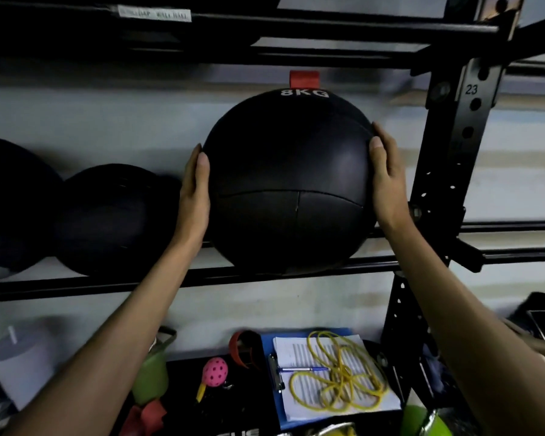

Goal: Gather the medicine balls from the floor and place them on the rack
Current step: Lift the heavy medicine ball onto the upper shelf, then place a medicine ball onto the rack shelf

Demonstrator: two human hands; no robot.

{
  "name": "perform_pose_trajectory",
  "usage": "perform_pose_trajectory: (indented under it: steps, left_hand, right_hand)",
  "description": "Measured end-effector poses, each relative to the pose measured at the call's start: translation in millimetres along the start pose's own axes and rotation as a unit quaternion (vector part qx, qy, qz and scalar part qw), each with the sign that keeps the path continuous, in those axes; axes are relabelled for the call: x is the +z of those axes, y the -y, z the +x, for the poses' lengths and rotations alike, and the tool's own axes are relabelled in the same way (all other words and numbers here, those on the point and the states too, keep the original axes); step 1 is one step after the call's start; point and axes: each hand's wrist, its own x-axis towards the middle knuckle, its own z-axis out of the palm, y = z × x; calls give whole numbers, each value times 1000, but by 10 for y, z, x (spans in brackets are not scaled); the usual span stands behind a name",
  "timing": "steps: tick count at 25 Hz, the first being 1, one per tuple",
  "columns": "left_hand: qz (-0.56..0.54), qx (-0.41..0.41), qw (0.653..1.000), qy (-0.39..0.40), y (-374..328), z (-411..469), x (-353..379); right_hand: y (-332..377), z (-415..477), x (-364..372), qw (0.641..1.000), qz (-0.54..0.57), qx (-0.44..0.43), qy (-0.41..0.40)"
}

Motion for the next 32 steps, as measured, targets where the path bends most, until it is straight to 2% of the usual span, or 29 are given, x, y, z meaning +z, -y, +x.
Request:
perform_pose_trajectory:
  steps: [3, 6, 12, 15, 19, 23, 26, 29, 32]
  left_hand:
    - [19, -5, 999, -41, -20, -126, 52]
    - [81, 22, 994, -67, -78, -517, 94]
    - [205, 24, 978, -38, -50, -1606, 188]
    - [275, -43, 960, -20, 150, -2410, 354]
    - [302, -122, 944, 49, 503, -3572, 589]
    - [357, -227, 898, 119, 887, -4735, 661]
    - [367, -340, 848, 177, 1238, -5575, 615]
    - [364, -430, 801, 201, 1617, -6211, 493]
    - [377, -503, 738, 244, 1967, -6738, 358]
  right_hand:
    - [-67, -267, -37, 1000, -4, 15, 2]
    - [-211, -727, -260, 999, -26, 8, 19]
    - [-417, -1807, -720, 984, -120, 47, 121]
    - [-486, -2469, -1090, 965, -140, 98, 199]
    - [-640, -3354, -1624, 935, -161, 152, 277]
    - [-825, -4252, -2135, 884, -181, 252, 350]
    - [-1040, -4956, -2367, 843, -190, 325, 384]
    - [-1169, -5578, -2496, 784, -211, 424, 402]
    - [-1274, -6183, -2555, 710, -232, 501, 437]
